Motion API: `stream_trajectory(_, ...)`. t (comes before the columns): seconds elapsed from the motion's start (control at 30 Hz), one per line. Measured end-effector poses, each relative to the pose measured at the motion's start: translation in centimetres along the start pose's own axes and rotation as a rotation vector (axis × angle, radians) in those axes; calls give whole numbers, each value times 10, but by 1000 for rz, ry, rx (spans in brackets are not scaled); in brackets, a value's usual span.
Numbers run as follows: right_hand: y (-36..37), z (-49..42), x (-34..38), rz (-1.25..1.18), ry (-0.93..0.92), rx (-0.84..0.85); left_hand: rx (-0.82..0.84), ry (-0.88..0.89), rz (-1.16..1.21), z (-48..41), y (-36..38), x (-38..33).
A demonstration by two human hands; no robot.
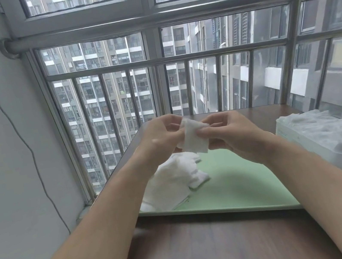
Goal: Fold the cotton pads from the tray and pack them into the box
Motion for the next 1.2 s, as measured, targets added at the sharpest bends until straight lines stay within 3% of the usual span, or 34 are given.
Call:
stream_trajectory(0.5,-1,-1,-1,33,31,-92,86,-74,78,6,1,-10)
stream_trajectory(0.57,0,0,0,154,-3,-178,75,-29,28,6,0,-8)
stream_trajectory(0.67,2,-3,0,587,-78,-301,-62,-4,-16,3,-4,-6)
stream_trajectory(0.87,31,4,0,755,-222,23,-346,-41,95,-1,-25,-10)
stream_trajectory(1.2,56,10,2,814,-267,203,-410,-10,49,-2,-24,-10)
Point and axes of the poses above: each hand's wrist, its own z-axis away from the middle knuckle, its own y-axis out of the palm, x = y × z, the point moved 1 cm from there along -z, towards the middle knuckle, and after that the axes turned 6 degrees about y, right-handed, at the moved point
